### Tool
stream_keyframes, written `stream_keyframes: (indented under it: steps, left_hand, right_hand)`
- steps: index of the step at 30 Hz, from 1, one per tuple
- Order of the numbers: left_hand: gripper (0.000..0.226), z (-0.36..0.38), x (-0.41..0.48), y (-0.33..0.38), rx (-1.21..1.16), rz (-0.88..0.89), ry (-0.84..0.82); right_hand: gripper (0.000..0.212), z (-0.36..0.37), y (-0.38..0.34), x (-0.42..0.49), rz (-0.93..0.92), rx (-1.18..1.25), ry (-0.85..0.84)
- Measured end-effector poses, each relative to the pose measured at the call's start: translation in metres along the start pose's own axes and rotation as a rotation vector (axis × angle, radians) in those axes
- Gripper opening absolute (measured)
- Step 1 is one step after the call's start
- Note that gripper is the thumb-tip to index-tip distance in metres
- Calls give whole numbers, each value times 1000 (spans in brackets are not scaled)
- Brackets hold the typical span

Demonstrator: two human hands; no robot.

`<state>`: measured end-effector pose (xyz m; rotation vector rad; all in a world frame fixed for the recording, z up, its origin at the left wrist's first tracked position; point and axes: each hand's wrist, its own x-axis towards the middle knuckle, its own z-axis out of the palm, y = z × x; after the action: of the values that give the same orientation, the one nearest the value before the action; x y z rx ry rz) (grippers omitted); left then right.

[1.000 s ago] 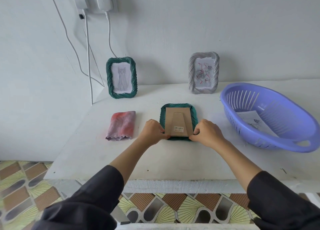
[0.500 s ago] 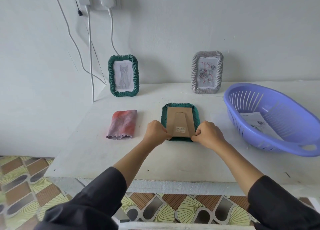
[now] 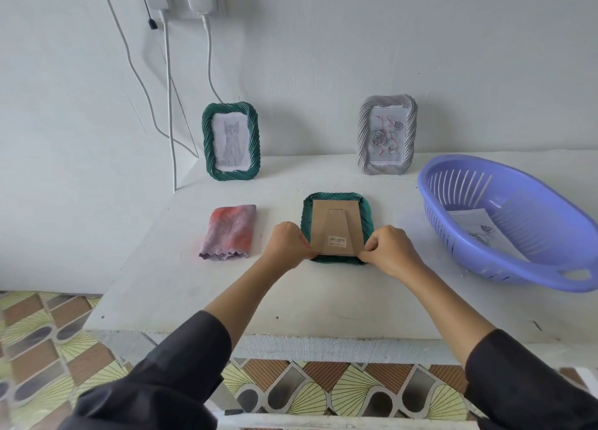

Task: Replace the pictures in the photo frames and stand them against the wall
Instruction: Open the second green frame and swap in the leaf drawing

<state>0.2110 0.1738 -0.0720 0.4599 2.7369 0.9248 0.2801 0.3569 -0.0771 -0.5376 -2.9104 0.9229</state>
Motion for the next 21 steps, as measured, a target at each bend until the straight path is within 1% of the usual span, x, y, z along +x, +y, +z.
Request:
stream_keyframes:
  steps: [2, 4, 6, 9, 11, 13, 15, 16, 18, 21]
  left_hand:
    - [15, 2, -2, 1, 102, 18, 22]
    - [15, 2, -6, 5, 159, 29, 20]
    - [19, 3, -6, 8, 183, 18, 20]
    - [36, 3, -7, 12, 188, -2, 32]
    - [39, 4, -9, 16, 197, -7, 22]
    - [32, 5, -9, 16, 217, 7, 8]
    - [13, 2, -9, 13, 257, 64, -15]
    - [11, 1, -8, 11, 268, 107, -27]
    - [16, -1, -9, 7, 304, 189, -44]
    - [17, -3, -8, 4, 348, 261, -58]
  right_hand:
    - [16, 3, -1, -5, -15, -12, 17]
    - [19, 5, -2, -10, -18, -37, 47]
    - [18, 7, -4, -12, -32, -59, 74]
    - [8, 6, -6, -14, -59, -100, 73]
    - [5, 6, -7, -15, -71, -108, 75]
    - [6, 6, -5, -15, -86, -94, 77]
    - [7, 7, -3, -15, -108, -80, 70]
    - [9, 6, -2, -15, -120, -77, 63]
    - [13, 3, -1, -16, -148, -76, 34]
    - [24, -4, 0, -17, -188, -102, -44]
